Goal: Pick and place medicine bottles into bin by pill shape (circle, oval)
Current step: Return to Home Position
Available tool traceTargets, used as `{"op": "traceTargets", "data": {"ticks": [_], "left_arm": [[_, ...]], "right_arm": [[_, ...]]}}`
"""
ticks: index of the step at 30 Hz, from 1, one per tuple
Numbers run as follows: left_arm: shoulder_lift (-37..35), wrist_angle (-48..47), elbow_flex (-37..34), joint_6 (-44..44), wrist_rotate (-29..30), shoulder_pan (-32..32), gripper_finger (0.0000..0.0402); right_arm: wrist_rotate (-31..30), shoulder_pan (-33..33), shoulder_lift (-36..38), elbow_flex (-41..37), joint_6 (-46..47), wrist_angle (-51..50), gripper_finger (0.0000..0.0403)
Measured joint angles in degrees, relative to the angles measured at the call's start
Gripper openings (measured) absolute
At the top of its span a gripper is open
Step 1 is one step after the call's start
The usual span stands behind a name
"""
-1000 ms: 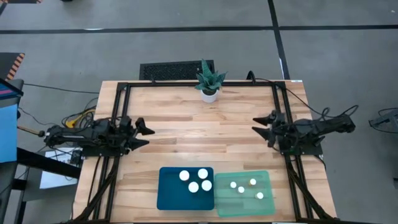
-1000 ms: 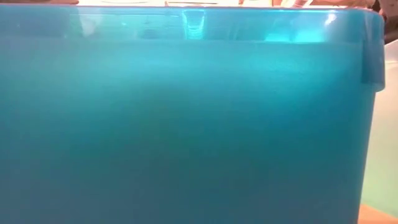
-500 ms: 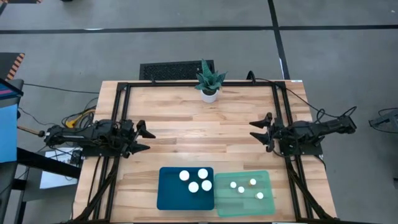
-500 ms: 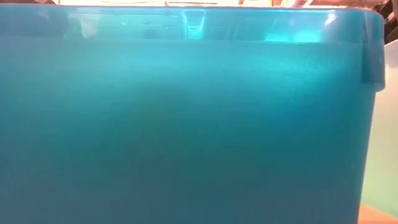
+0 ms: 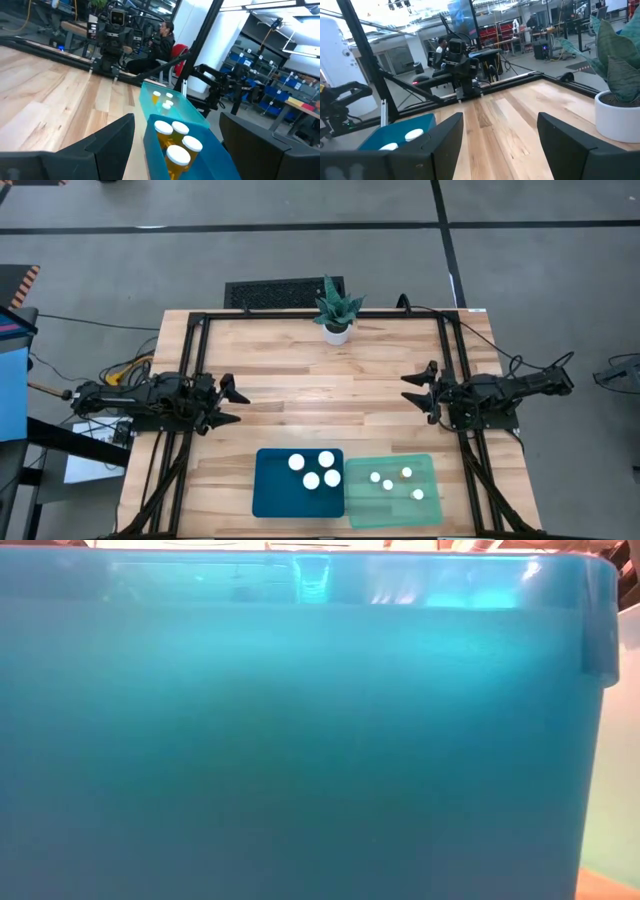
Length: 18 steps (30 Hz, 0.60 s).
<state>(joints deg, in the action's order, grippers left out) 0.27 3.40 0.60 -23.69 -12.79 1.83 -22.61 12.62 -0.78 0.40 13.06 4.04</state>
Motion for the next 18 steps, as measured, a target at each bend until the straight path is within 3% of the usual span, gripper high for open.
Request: {"op": "traceTargets", "data": {"ticks": [18], "left_arm": [[0.0, 0.0, 0.0, -0.4, 0.1, 0.0, 0.0285]], "right_arm": [[0.0, 0.0, 0.0, -0.1, 0.1, -0.1, 0.0265]]}}
